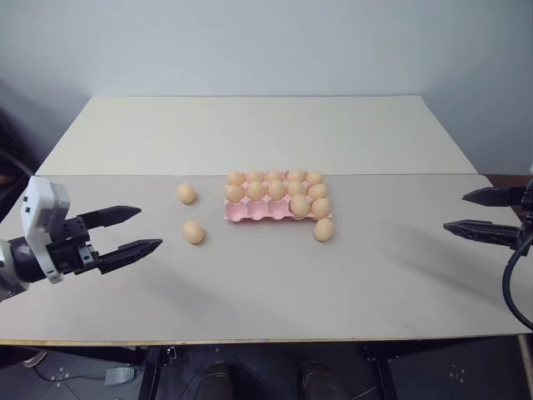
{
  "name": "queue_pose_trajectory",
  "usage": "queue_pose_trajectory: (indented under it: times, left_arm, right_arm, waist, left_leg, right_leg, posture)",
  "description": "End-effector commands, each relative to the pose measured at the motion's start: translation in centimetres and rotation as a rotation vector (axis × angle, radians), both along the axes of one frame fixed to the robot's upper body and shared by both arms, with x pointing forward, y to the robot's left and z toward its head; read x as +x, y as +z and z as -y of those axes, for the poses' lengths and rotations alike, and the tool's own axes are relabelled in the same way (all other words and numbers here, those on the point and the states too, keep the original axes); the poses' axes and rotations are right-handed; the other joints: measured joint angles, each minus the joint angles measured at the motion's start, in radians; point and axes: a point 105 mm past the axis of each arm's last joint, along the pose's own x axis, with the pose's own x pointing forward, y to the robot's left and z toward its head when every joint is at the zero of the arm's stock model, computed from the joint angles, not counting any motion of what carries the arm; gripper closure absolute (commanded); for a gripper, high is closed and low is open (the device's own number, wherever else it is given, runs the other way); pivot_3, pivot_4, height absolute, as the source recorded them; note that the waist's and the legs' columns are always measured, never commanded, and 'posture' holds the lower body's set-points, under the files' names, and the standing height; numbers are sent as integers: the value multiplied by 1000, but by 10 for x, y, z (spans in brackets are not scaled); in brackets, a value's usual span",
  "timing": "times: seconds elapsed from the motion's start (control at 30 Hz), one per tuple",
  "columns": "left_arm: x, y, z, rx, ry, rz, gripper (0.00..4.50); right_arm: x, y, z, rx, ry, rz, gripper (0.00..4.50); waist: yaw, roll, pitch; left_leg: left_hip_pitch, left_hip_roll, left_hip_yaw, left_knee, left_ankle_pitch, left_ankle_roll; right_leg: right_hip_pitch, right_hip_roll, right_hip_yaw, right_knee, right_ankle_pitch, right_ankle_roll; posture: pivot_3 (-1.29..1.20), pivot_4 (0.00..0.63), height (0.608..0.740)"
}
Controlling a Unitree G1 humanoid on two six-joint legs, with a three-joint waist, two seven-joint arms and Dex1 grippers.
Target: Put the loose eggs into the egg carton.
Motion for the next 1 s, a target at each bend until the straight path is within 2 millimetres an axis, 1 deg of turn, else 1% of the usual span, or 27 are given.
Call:
queue_pose_trajectory:
  times: [0.03,0.13,0.27,0.4,0.47,0.6,0.73,0.87,0.93,1.0]
  left_arm:
    - [-9,16,-9,25,20,43,0]
    - [-15,14,-14,42,45,31,0]
    - [-17,9,-10,40,46,24,0]
    - [-18,3,2,4,24,17,0]
    - [-19,1,5,-5,22,12,0]
    - [-18,-8,11,-34,18,-8,0]
    - [-18,-12,14,-46,16,-18,0]
    - [-18,-14,16,-50,10,-26,0]
    - [-18,-15,17,-49,6,-30,0]
    - [-18,-17,19,-47,1,-33,0]
  right_arm:
    - [3,8,-4,-13,20,47,28]
    - [7,0,-9,-17,27,29,28]
    - [14,-10,-26,-13,50,28,28]
    - [28,-31,-56,-32,12,32,28]
    - [31,-35,-69,-26,-7,40,28]
    - [51,-34,-101,108,-176,21,28]
    - [65,-31,-116,181,-387,-21,28]
    - [70,-34,-140,234,-448,-41,28]
    - [75,-35,-145,260,-481,-43,28]
    - [78,-37,-146,251,-519,-44,28]
  waist:
    - [0,0,0]
    - [2,0,0]
    - [3,0,0]
    - [4,0,0]
    - [4,0,0]
    - [-1,0,0]
    - [3,0,0]
    - [10,0,0]
    - [8,0,0]
    - [6,0,0]
  left_leg:
    - [0,0,0,0,0,0]
    - [0,0,0,0,0,0]
    - [1,0,0,0,0,0]
    - [0,0,0,0,0,0]
    - [-1,0,0,0,0,0]
    - [-1,0,0,1,0,0]
    - [-2,1,-1,0,0,-1]
    - [-11,0,-1,1,2,-4]
    - [-12,0,0,1,2,-4]
    - [-12,0,0,1,2,-4]
  right_leg:
    - [0,0,0,0,0,0]
    - [0,0,0,0,0,0]
    - [1,0,0,0,0,0]
    - [0,0,0,0,0,0]
    - [0,0,0,1,0,0]
    - [-2,0,1,2,0,0]
    - [-3,1,0,2,0,0]
    - [-12,-1,0,4,0,0]
    - [-13,-1,-1,4,0,0]
    - [-13,-1,-1,4,0,0]
  posture:
    - [0,150,740]
    - [0,150,740]
    - [0,150,740]
    - [0,150,740]
    - [0,150,740]
    - [0,150,740]
    - [0,150,740]
    - [0,150,740]
    - [0,150,740]
    - [0,150,740]
